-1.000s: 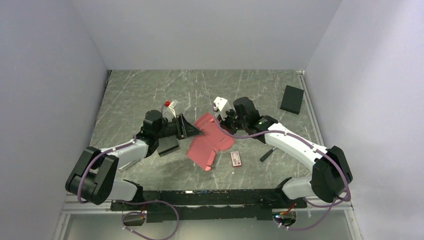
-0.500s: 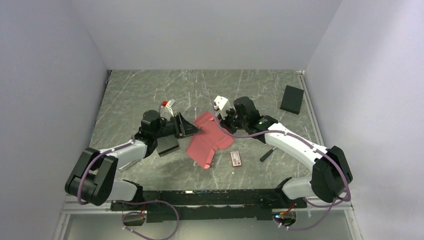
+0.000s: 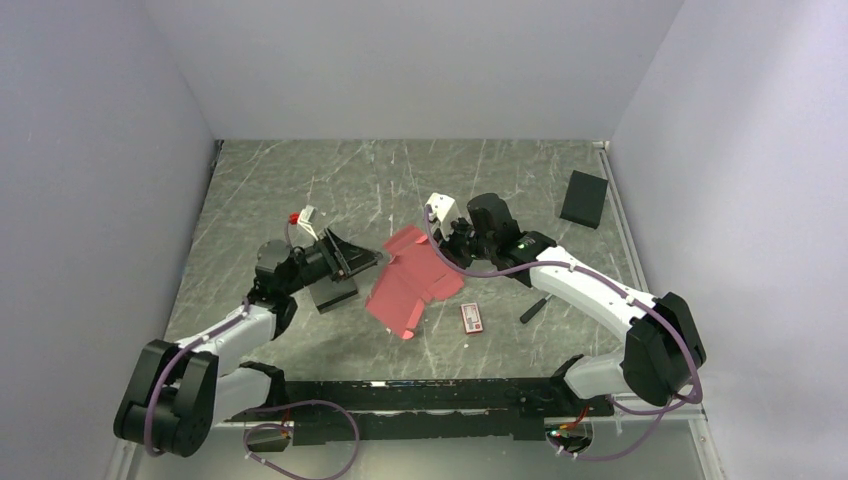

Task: Fold the paper box

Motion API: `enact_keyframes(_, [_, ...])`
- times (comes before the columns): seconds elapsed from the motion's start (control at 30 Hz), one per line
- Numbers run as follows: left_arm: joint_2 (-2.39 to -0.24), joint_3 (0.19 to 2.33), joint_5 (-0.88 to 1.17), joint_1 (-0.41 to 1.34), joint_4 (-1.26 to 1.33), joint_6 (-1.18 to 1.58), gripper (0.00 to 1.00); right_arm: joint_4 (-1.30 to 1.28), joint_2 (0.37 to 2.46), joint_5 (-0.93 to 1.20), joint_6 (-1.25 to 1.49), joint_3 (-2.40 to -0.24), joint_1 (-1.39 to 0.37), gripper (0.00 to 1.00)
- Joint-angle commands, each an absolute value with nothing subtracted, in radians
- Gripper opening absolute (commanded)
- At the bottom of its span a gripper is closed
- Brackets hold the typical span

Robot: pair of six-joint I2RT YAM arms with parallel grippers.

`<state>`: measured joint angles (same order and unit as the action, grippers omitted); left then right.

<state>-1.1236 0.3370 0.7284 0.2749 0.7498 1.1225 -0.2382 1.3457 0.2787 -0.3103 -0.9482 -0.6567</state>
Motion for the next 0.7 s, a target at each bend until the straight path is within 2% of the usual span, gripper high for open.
enact_keyframes(0.0, [-1.149, 0.303, 0.708, 0.259, 0.858, 1.161, 0.60, -0.192, 1.310, 0.319, -0.305, -0.968, -0.658, 0.00])
enact_keyframes(0.37, [-1.404, 0.358, 0.824, 0.261, 1.116, 1.214, 0.47, -0.195, 1.319, 0.327, -0.307, -0.969, -0.657, 0.00])
enact_keyframes(0.67, [-1.556, 0.366, 0.877, 0.289, 1.355, 1.307, 0.46, -0.191, 1.331, 0.306, -0.299, -0.972, -0.657, 0.00])
